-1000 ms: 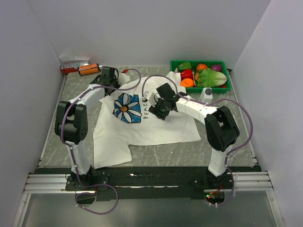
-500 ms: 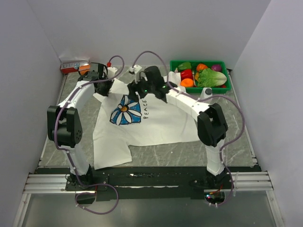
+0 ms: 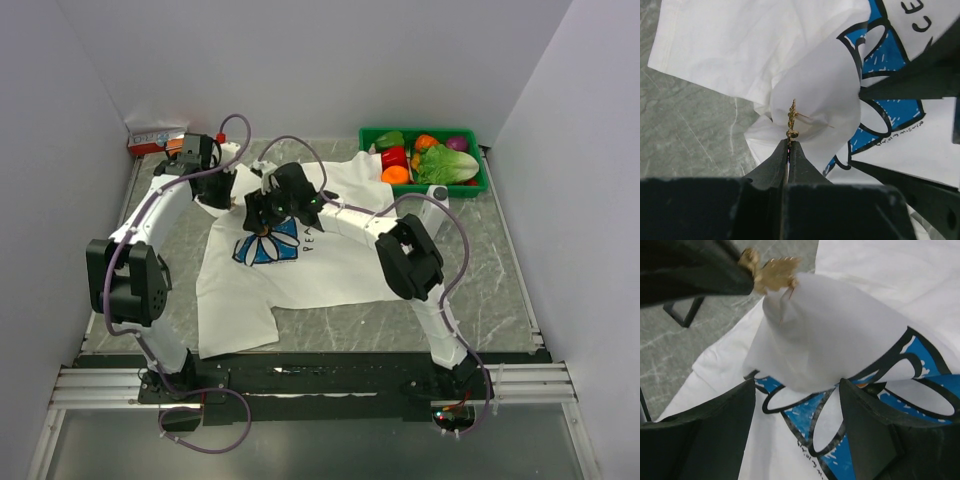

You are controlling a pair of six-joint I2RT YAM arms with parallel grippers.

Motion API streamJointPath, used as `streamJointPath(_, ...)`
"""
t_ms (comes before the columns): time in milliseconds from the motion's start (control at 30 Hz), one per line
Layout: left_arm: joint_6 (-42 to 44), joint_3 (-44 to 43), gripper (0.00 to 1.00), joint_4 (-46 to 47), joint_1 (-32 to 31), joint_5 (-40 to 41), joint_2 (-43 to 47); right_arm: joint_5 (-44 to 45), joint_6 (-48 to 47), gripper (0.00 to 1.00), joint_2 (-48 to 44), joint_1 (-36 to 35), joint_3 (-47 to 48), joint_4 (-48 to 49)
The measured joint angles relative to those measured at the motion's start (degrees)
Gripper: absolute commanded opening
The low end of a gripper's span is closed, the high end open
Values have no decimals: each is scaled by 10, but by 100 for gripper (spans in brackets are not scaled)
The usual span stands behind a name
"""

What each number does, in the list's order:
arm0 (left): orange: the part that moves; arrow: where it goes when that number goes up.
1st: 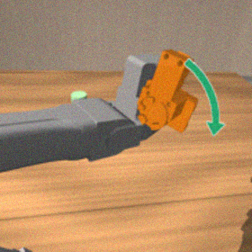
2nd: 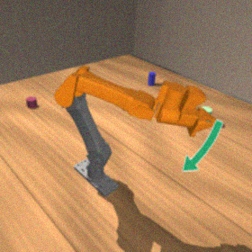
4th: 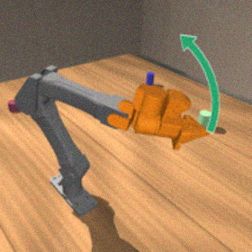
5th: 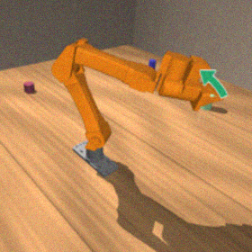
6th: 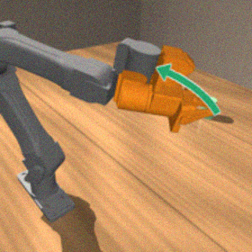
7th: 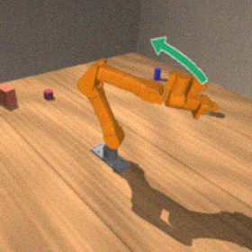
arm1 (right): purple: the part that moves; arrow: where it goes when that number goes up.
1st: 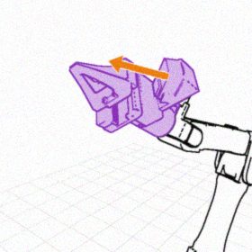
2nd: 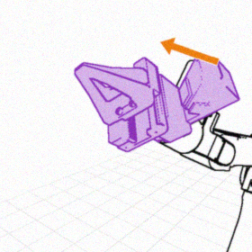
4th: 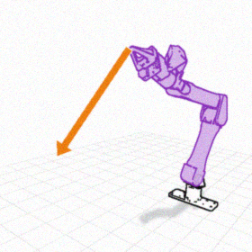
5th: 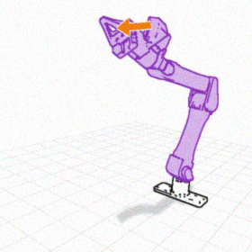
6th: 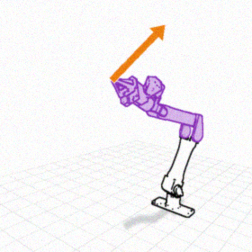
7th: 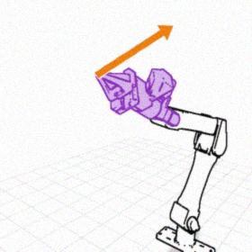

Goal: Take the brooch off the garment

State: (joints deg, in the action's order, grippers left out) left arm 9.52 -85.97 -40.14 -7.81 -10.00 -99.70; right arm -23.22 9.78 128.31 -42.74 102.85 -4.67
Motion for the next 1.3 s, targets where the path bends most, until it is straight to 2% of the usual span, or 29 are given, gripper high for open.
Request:
streamJointPath(133,-9,0,1,-7,2,-13,9,-2,18,73,16,0,23,18)
streamJointPath(200,-15,0,1,-14,5,-22,9,-6,25,65,31,0,43,30)
streamJointPath(267,-18,0,1,-17,8,-29,9,-10,28,53,41,0,52,39)
streamJointPath(300,-19,0,1,-18,10,-33,9,-13,30,39,46,-1,56,43)
streamJointPath(367,-23,0,1,-18,14,-39,9,-17,30,24,56,-3,62,47)
streamJointPath(400,-24,0,1,-19,15,-42,9,-18,30,14,60,-3,63,47)
streamJointPath(467,-27,0,1,-19,18,-44,9,-17,27,1,63,-3,63,41)
streamJointPath(500,-28,0,1,-19,18,-44,9,-18,23,0,64,-3,63,39)
streamJointPath(733,-16,0,1,-16,20,-34,9,-50,-4,0,26,3,1,35)
streamJointPath(933,13,23,1,28,22,3,8,-103,-52,2,-32,21,-12,-24)
streamJointPath(967,17,24,1,29,24,5,7,-111,-61,10,-44,25,-11,-36)
streamJointPath(1000,19,24,1,31,25,6,5,-115,-69,26,-55,31,-9,-49)
streamJointPath(1067,20,21,1,31,31,-9,2,-122,-78,37,-71,43,-7,-70)
streamJointPath(1133,20,-3,1,22,41,-51,-7,-126,-88,52,-88,64,-10,-92)
streamJointPath(1167,21,-9,1,23,47,-64,-9,-127,-97,57,-97,76,-12,-101)
streamJointPath(1300,42,-64,1,-5,68,-205,-15,-134,-156,61,-151,136,-32,-136)
